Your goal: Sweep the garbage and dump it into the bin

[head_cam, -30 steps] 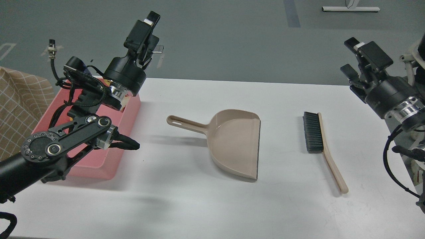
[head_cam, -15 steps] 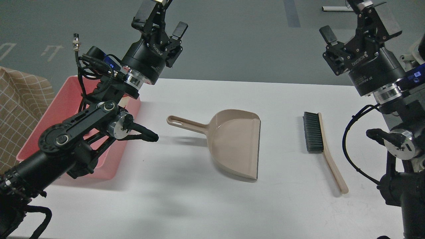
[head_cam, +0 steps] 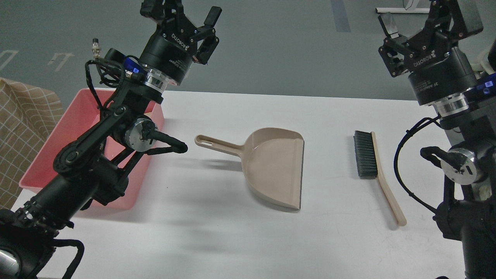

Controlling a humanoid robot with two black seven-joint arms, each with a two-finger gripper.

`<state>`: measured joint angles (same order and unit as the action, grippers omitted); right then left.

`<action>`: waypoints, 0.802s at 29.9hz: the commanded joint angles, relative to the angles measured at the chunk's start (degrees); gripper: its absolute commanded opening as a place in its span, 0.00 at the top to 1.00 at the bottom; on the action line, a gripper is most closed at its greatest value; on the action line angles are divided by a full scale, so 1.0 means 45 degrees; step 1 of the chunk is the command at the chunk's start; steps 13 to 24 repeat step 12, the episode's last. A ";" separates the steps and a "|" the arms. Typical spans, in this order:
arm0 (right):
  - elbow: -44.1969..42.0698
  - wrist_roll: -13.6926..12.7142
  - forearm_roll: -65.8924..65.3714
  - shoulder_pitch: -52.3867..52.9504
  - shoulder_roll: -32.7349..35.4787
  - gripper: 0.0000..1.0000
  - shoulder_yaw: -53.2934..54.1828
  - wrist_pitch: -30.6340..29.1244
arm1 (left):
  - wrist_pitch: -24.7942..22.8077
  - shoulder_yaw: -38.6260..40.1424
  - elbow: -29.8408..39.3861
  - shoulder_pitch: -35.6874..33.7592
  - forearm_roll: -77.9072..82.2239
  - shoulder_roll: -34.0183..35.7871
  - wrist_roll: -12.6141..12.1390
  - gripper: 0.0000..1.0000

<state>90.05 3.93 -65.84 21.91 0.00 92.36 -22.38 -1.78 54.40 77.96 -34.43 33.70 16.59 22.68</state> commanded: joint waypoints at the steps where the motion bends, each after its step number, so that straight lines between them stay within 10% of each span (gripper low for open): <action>1: -0.0070 -0.0811 -0.0017 0.0170 0.0001 0.02 -0.0758 0.0674 | -0.0091 0.0157 0.0078 0.0404 0.0070 -0.0015 0.0057 0.02; 5: -0.0051 -0.1947 -0.0017 0.0424 0.0001 0.02 -0.0954 0.1280 | -0.0404 0.0392 0.0078 0.0424 0.0090 -0.0015 0.0115 0.02; 24: 0.0145 -0.1929 0.0003 0.0639 0.0001 0.00 -0.0935 0.1184 | -0.0424 0.0587 0.0078 0.0619 0.0129 -0.0131 0.0174 0.02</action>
